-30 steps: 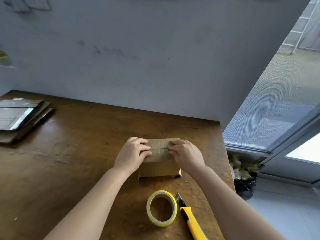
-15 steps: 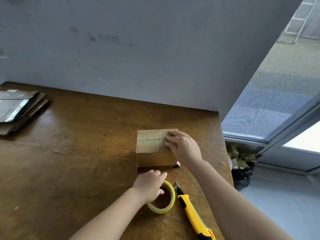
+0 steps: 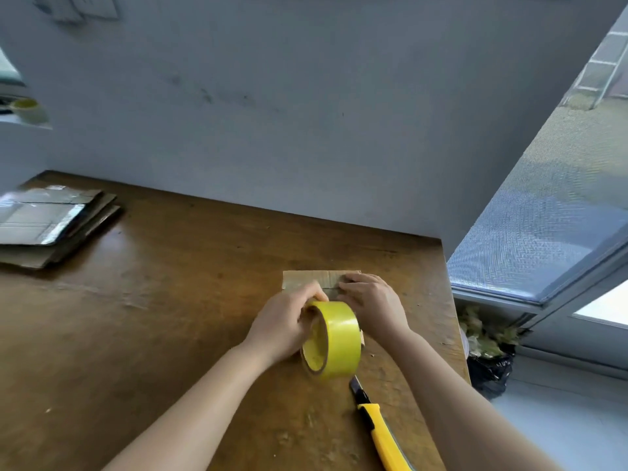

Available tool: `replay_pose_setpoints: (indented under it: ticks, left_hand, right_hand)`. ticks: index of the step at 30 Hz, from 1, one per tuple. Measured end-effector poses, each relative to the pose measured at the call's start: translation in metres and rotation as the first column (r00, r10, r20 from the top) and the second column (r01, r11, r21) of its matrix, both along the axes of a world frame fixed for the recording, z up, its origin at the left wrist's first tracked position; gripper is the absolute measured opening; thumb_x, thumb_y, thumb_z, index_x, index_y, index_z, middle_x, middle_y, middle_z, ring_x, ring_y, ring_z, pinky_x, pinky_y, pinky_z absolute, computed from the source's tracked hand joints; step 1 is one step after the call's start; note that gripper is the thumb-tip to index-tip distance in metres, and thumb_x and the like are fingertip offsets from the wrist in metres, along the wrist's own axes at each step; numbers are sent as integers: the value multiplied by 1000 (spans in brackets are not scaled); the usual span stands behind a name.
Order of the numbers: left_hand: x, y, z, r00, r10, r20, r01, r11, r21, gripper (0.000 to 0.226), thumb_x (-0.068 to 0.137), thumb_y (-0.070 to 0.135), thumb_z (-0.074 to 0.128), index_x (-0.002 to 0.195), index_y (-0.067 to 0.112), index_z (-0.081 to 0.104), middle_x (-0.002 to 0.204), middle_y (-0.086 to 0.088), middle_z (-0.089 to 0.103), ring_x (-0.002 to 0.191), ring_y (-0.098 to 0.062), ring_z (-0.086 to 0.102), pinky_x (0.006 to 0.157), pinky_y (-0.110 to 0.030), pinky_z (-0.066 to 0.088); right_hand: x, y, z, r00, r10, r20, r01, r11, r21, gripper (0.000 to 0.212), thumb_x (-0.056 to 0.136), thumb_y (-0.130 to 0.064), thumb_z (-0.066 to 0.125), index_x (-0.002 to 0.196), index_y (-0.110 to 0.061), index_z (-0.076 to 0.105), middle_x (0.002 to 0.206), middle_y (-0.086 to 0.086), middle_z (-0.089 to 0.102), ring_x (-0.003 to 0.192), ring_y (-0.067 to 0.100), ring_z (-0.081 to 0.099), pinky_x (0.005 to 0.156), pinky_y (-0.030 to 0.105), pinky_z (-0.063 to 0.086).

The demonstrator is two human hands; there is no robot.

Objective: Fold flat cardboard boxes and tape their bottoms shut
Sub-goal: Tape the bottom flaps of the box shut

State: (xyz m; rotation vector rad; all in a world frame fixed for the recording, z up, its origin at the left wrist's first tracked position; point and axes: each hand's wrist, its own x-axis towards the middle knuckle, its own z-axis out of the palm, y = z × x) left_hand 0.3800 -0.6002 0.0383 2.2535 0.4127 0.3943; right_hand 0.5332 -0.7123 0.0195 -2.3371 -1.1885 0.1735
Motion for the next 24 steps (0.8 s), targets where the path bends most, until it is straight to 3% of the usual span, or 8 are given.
replay_pose_setpoints:
  ticks: [3, 7, 9, 12, 16, 18, 21, 24]
  left_hand:
    - [10, 11, 2, 986, 160, 48, -151, 978, -141, 13, 88, 18, 58, 89, 30, 56, 114, 12, 63, 91, -12, 63, 71, -29, 51]
    - [20, 21, -8, 936, 352, -3, -349, 926, -146, 22, 88, 14, 61, 78, 29, 47, 75, 12, 58, 68, 1, 54, 54, -14, 37]
    - [23, 23, -10, 924, 382, -16, -380, 912, -152, 22, 89, 16, 61, 76, 26, 46, 65, 11, 52, 59, 2, 50, 51, -14, 36]
    - [24, 24, -11, 916, 399, -32, -399, 904, -150, 13, 89, 20, 61, 81, 24, 51, 70, 10, 59, 63, -2, 54, 52, -17, 36]
    - [23, 24, -8, 924, 381, -25, -377, 899, -223, 4, 89, 25, 60, 88, 29, 58, 77, 11, 66, 67, -1, 61, 54, -13, 45]
    - [20, 26, -5, 945, 317, -80, -327, 925, -192, 15, 88, 37, 60, 102, 31, 61, 88, 13, 68, 79, -4, 64, 66, -22, 51]
    - [16, 33, -9, 945, 270, -186, -266, 963, 50, 58, 88, 33, 65, 140, 27, 41, 111, 14, 66, 110, -9, 51, 88, -23, 42]
    - [10, 32, -16, 951, 262, -163, -250, 964, 88, 70, 88, 17, 66, 146, 29, 27, 119, 10, 61, 118, -13, 48, 97, -28, 43]
  right_hand:
    - [1, -1, 3, 1000, 6, -16, -6, 1000, 29, 23, 86, -25, 69, 108, -22, 75, 123, -5, 65, 116, 18, 53, 92, 25, 40]
    - [-2, 1, 7, 1000, -5, -21, 6, 999, 37, 20, 88, -21, 64, 102, -24, 77, 117, -8, 68, 111, 16, 56, 90, 29, 45]
    - [-6, 3, 14, 980, -74, -182, 100, 985, 138, 22, 92, -24, 56, 92, -24, 78, 104, -9, 72, 104, 11, 60, 83, 28, 49]
    - [-13, 7, 31, 743, 34, -668, 188, 948, 257, 44, 88, -54, 50, 70, -18, 69, 73, -8, 65, 76, 9, 61, 65, 19, 48]
    - [-15, 17, 47, 635, 187, -750, -3, 971, 239, 52, 82, -59, 62, 87, -7, 70, 77, 7, 69, 71, 17, 64, 69, 32, 52]
    - [-14, 26, 54, 582, 200, -788, 62, 956, 287, 48, 87, -52, 59, 95, -5, 68, 77, 8, 69, 66, 18, 64, 63, 33, 54]
    - [-5, 39, 64, 756, 114, -645, 134, 937, 323, 35, 92, -45, 58, 83, -13, 68, 66, -4, 61, 57, 8, 55, 52, 24, 45]
    - [-3, 47, 65, 893, 63, -445, 63, 962, 264, 33, 89, -38, 59, 67, -14, 63, 56, -8, 52, 50, 6, 47, 45, 21, 38]
